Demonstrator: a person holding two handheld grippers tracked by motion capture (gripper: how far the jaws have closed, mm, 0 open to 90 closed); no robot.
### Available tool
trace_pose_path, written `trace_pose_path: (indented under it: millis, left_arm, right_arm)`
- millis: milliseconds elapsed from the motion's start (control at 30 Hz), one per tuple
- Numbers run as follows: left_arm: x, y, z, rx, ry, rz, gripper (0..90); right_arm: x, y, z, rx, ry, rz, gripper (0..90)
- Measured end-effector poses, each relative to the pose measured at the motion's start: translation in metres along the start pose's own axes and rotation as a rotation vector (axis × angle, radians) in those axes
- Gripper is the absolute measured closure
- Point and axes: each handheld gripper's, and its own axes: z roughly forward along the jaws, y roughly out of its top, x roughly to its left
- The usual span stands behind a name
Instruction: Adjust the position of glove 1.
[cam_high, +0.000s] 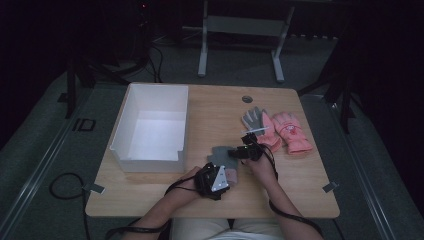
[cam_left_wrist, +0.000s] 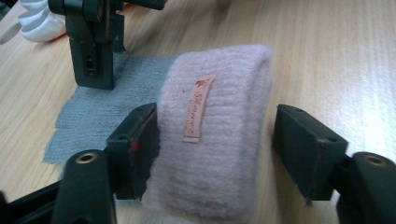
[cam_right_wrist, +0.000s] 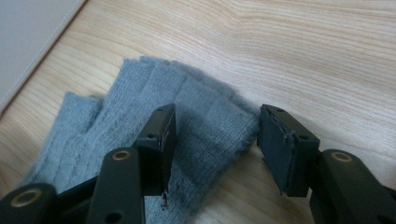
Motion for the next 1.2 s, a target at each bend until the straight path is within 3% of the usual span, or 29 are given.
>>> trace_pose_path:
  millis: [133, 300, 467, 667, 900, 1067, 1200]
  left_arm:
    - [0.004, 0.001, 0.001, 0.015, -0.006, 0.011, 45.3]
    - [0.017, -0.002, -0.003, -0.010, -0.065, -0.078, 63.8]
    - [0.023, -0.002, -0.002, -0.010, -0.102, -0.092, 67.2]
    - [0.025, -0.005, -0.002, -0.022, -0.121, -0.103, 68.6]
    - [0.027, -0.007, -0.005, -0.019, -0.137, -0.116, 69.0]
    - [0.028, -0.008, -0.006, -0.022, -0.145, -0.148, 69.0]
    - [0.030, -0.008, -0.008, -0.029, -0.156, -0.184, 69.1]
  right_arm:
    - [0.002, 0.002, 0.001, 0.011, -0.001, -0.004, 46.8]
    - [0.002, 0.005, 0.003, 0.018, 0.015, 0.006, 47.9]
    - [0.007, 0.005, 0.006, 0.020, 0.055, 0.014, 50.6]
    - [0.009, 0.009, 0.014, 0.041, 0.170, 0.064, 57.1]
    - [0.011, 0.010, 0.018, 0.049, 0.271, 0.102, 68.3]
    - [0.026, 0.014, 0.017, 0.049, 0.188, -0.022, 72.4]
    - [0.024, 0.014, 0.011, 0.024, 0.189, -0.004, 73.5]
